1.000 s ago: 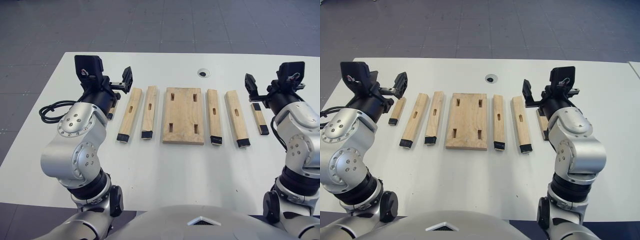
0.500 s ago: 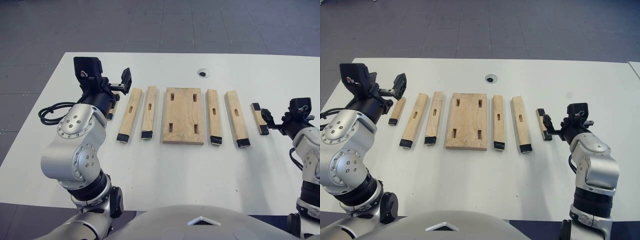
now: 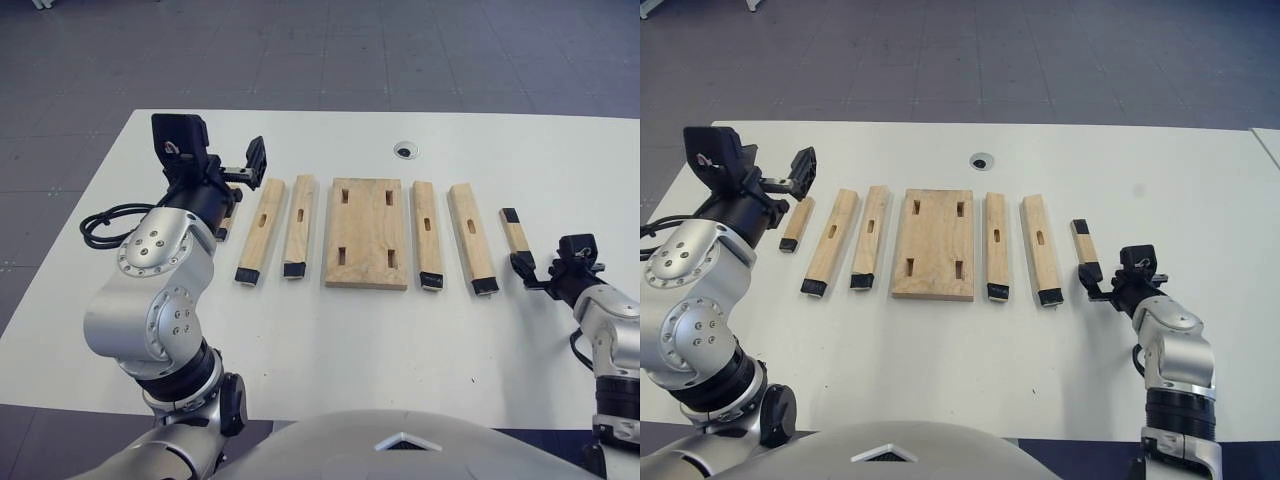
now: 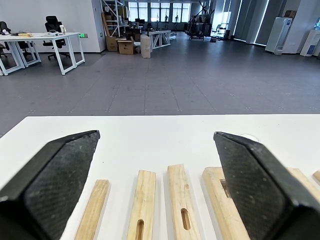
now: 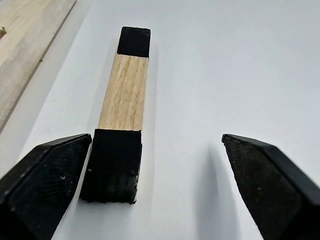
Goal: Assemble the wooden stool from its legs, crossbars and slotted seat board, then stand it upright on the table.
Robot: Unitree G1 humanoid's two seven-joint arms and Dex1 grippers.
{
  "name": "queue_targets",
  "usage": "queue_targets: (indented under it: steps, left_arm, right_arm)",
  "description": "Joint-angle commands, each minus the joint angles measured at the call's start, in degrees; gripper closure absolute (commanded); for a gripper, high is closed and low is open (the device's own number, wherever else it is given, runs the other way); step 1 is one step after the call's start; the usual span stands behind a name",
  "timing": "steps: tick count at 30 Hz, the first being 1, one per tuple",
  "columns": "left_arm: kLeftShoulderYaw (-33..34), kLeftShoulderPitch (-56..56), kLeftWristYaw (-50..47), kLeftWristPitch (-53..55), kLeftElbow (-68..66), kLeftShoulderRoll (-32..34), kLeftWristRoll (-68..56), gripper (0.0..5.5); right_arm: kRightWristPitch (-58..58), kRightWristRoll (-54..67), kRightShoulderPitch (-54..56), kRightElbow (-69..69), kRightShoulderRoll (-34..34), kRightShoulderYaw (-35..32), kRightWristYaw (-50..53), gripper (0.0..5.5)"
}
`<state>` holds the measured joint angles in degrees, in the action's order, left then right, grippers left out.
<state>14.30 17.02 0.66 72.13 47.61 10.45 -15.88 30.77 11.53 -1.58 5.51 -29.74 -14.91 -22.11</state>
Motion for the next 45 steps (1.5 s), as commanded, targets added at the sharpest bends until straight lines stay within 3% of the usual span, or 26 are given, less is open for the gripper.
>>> queue_targets:
  steps: [1,13,32,40,45]
  left_arm:
    - [-0.34,0.73,-0.16,0.69,-0.09,0.21,0.31,1.29]
    - [-0.72,1.05,-0.31,-0.04,-0.81,0.03,0.50,1.29]
    - [-0.70,0.44,-0.50,-0.34,-0.69,-0.75,0.73,1.29]
    - [-0.53,0.64,-0.11,-0.33,-0.90,-0.47,0.70,1.29]
    - [0.66,1.73,0.81,-0.89,-2.86,0.87,0.49,1.29]
  right_arm:
    - [2.89,-0.22,-1.77,8.05,0.87,1.71,-1.49,0.69]
    - [8.12,4.90,-1.62,9.47,0.47,4.60,-8.38,0.69]
    - [7.18,4.29,-2.74,6.82,0.68,6.75,-7.41,4.18]
    - [6.59,5.98,-1.63,6.47,1.60,4.74,-6.24,4.24]
    - [4.01,6.81,9.19,3.19,-0.47,-1.77,-0.18,4.24]
